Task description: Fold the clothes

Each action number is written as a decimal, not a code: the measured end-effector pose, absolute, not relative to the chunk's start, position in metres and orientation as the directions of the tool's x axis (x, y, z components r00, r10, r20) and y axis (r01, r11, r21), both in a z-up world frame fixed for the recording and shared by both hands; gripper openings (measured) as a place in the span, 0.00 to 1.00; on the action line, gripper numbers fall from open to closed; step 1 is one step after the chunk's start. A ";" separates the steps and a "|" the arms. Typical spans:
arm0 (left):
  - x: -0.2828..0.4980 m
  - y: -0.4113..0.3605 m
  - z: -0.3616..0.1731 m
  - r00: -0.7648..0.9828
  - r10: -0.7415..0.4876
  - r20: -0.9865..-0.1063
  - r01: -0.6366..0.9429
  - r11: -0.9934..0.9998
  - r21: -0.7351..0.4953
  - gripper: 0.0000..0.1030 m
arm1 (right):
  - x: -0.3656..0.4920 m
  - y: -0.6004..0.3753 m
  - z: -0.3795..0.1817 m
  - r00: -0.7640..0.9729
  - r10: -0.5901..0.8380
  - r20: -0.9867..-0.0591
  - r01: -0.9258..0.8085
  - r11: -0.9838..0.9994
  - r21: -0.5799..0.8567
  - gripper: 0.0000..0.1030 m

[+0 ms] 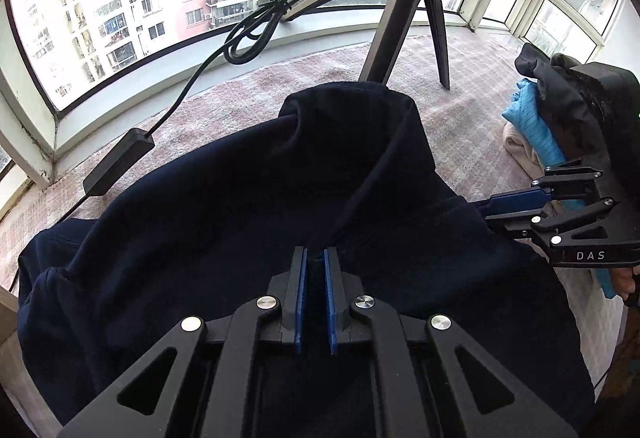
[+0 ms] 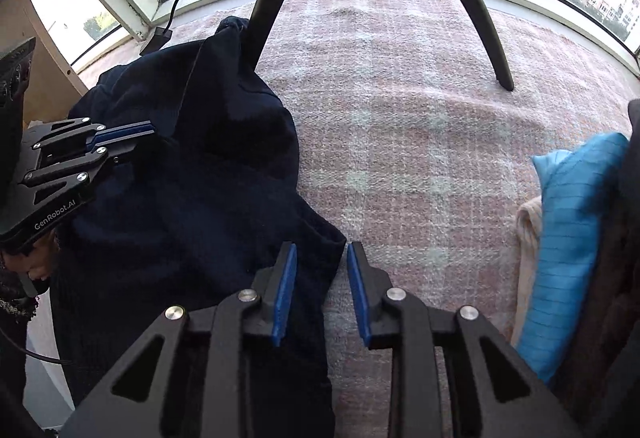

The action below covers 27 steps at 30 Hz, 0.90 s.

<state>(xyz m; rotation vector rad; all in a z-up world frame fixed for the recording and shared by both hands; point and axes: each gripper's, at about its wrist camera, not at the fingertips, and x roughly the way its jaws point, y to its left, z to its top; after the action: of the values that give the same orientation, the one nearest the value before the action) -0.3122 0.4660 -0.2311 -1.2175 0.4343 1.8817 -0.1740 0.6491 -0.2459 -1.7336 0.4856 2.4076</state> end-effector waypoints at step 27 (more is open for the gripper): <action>-0.330 0.422 -0.225 -0.234 0.411 -0.881 -0.775 -0.626 -0.086 0.09 | -0.087 0.601 -0.185 -0.366 -0.188 -0.911 -0.213 -0.937 0.278 0.30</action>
<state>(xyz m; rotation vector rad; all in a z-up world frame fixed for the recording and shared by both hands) -0.3301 0.4218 -0.2254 -1.2239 0.4813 1.9386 -0.0870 0.6011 -0.1850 -1.7591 0.5561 2.5233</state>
